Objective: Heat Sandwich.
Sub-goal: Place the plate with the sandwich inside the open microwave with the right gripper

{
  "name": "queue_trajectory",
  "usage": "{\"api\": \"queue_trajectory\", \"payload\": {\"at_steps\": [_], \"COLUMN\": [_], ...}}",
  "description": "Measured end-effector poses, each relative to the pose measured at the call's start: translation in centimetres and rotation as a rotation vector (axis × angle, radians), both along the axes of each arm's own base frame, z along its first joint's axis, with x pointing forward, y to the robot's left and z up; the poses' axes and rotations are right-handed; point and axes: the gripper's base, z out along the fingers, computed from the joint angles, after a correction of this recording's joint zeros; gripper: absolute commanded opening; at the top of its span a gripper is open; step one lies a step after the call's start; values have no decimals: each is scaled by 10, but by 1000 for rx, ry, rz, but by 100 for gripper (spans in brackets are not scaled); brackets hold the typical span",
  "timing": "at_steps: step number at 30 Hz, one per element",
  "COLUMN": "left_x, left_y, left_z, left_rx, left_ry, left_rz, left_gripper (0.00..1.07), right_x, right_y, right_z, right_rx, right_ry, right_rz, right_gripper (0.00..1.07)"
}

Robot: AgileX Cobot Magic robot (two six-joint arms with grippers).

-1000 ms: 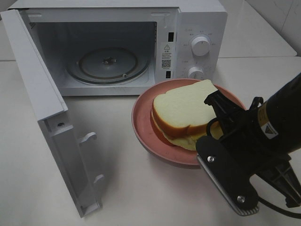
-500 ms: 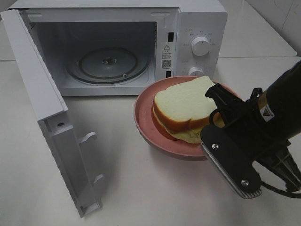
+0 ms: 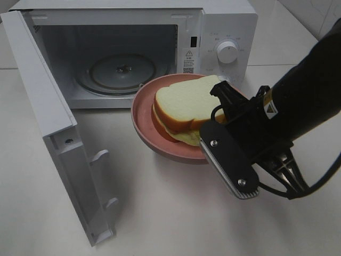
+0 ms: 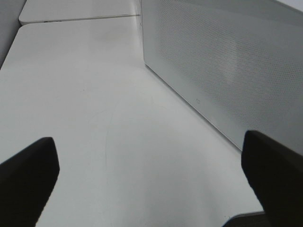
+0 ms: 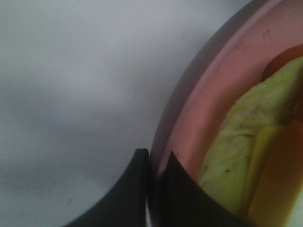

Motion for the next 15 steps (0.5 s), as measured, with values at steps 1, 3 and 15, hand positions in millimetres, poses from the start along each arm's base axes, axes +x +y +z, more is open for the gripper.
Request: {"api": "queue_trajectory", "payload": {"at_steps": [1, 3, 15], "left_x": [0, 0, 0], "left_y": [0, 0, 0], "left_z": [0, 0, 0], "left_rx": [0, 0, 0], "left_ry": [0, 0, 0], "left_rz": [0, 0, 0], "left_gripper": [103, 103, 103], "right_x": [4, 6, 28], "right_y": [4, 7, 44], "right_z": [0, 1, -2], "right_rx": [2, 4, 16], "right_ry": [-4, -7, -17], "right_rz": [5, 13, 63], "right_gripper": [0, 0, 1]}}
